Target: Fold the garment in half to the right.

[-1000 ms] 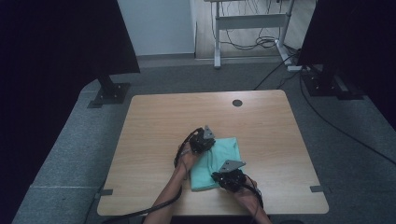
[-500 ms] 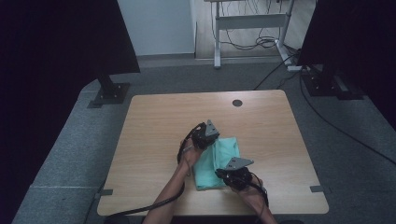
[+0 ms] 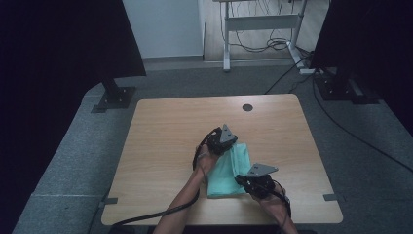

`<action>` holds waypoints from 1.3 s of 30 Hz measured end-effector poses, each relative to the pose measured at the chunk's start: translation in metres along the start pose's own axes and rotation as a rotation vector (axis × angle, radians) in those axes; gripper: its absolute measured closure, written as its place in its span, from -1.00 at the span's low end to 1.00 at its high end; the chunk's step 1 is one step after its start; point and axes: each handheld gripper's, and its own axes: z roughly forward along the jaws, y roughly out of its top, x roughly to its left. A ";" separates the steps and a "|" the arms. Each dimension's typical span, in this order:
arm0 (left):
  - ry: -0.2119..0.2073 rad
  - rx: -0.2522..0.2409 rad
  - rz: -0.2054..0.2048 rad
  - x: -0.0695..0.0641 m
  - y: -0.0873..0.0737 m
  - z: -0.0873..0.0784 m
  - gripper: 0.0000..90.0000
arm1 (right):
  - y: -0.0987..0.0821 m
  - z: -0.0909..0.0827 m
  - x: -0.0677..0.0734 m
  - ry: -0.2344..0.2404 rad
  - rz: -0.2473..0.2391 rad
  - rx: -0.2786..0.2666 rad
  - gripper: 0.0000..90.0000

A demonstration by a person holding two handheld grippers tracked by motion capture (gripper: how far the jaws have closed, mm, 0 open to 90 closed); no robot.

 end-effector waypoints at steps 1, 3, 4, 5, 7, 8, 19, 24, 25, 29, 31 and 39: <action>0.000 -0.004 -0.001 -0.001 0.000 0.001 0.90 | -0.001 -0.001 -0.001 -0.004 -0.002 0.001 0.84; -0.006 -0.004 -0.009 -0.002 -0.002 0.004 0.88 | -0.003 -0.003 -0.002 -0.009 0.000 0.005 0.84; -0.010 0.000 -0.009 -0.003 -0.003 0.006 0.88 | -0.004 -0.003 -0.003 -0.011 0.003 0.008 0.84; -0.016 0.001 -0.011 -0.003 -0.004 0.008 0.87 | -0.006 -0.003 -0.005 -0.010 0.008 0.011 0.84; -0.029 -0.003 -0.030 -0.004 -0.006 0.012 0.84 | -0.011 -0.003 -0.006 -0.010 0.015 0.020 0.84; -0.032 -0.005 -0.042 -0.004 -0.007 0.014 0.84 | -0.014 -0.002 -0.006 -0.010 0.018 0.026 0.84; 0.021 -0.010 -0.110 0.005 -0.013 0.019 0.36 | -0.030 0.002 -0.010 -0.050 0.030 0.091 0.84; 0.029 0.000 -0.113 0.010 -0.012 0.000 0.19 | -0.033 0.002 -0.011 -0.059 0.042 0.091 0.83; 0.024 0.011 -0.097 0.009 -0.012 -0.004 0.16 | -0.034 0.002 -0.011 -0.060 0.045 0.089 0.83; -0.011 0.056 -0.055 0.003 -0.019 -0.014 0.06 | -0.035 0.002 -0.012 -0.061 0.053 0.085 0.82; -0.029 0.071 -0.053 -0.001 -0.024 -0.017 -0.01 | -0.035 0.002 -0.012 -0.062 0.053 0.084 0.82; -0.140 0.150 -0.108 -0.022 -0.050 -0.041 -0.28 | -0.037 0.002 -0.013 -0.064 0.054 0.076 0.81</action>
